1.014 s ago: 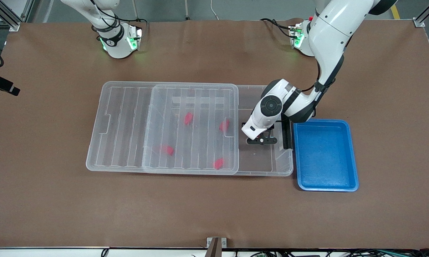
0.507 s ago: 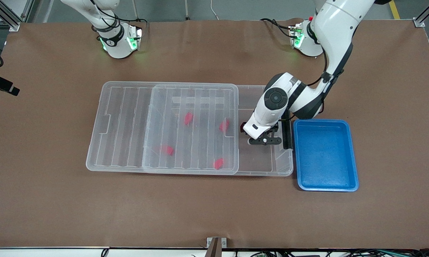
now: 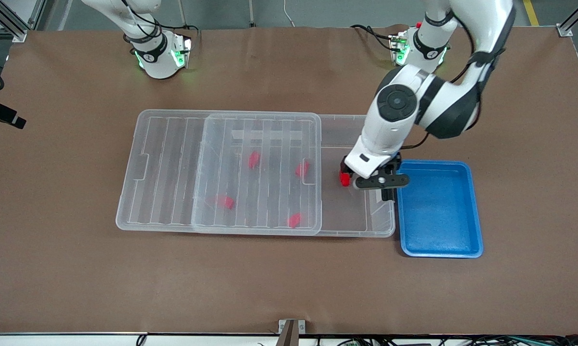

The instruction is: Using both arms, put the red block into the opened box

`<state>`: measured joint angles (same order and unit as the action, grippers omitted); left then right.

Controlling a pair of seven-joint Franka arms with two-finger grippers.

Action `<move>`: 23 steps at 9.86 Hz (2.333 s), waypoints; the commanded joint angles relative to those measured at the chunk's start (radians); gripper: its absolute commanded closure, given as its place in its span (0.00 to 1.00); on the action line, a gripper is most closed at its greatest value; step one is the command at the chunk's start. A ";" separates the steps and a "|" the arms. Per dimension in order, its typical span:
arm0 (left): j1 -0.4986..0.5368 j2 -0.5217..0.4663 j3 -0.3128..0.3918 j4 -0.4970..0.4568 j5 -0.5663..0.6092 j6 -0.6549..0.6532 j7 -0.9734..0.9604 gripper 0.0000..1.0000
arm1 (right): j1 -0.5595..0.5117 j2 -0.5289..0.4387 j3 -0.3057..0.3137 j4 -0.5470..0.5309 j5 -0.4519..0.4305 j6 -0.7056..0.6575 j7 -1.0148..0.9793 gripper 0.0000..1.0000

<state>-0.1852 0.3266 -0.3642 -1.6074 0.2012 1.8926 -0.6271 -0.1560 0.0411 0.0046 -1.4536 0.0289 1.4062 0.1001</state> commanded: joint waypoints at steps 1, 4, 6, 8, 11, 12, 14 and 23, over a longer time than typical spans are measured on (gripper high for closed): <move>0.096 0.005 -0.009 0.163 0.006 -0.181 0.126 0.00 | -0.039 0.013 -0.006 -0.045 0.014 0.055 -0.174 0.43; 0.251 -0.107 -0.010 0.188 0.000 -0.263 0.343 0.00 | -0.045 0.013 -0.008 -0.282 0.037 0.336 -0.355 1.00; 0.289 -0.159 -0.007 0.187 -0.020 -0.334 0.417 0.00 | -0.024 0.066 -0.005 -0.353 0.037 0.428 -0.398 1.00; 0.356 -0.213 -0.007 0.181 -0.115 -0.386 0.440 0.00 | 0.022 0.106 -0.003 -0.445 0.036 0.549 -0.416 1.00; 0.269 -0.306 0.159 0.080 -0.198 -0.400 0.561 0.00 | 0.073 0.106 -0.002 -0.546 0.037 0.661 -0.431 1.00; 0.245 -0.319 0.195 0.061 -0.198 -0.403 0.564 0.00 | 0.085 0.112 0.000 -0.548 0.037 0.662 -0.430 1.00; 0.242 -0.340 0.195 0.037 -0.195 -0.415 0.572 0.00 | 0.116 0.129 0.000 -0.553 0.037 0.672 -0.428 1.00; 0.227 -0.383 0.191 0.041 -0.189 -0.468 0.533 0.00 | 0.194 0.164 0.002 -0.564 0.123 0.706 -0.410 1.00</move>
<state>0.0375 -0.0523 -0.1804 -1.5220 0.0167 1.4266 -0.0978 0.0245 0.2042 0.0089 -2.0115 0.1175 2.1045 -0.3108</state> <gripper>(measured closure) 0.000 0.991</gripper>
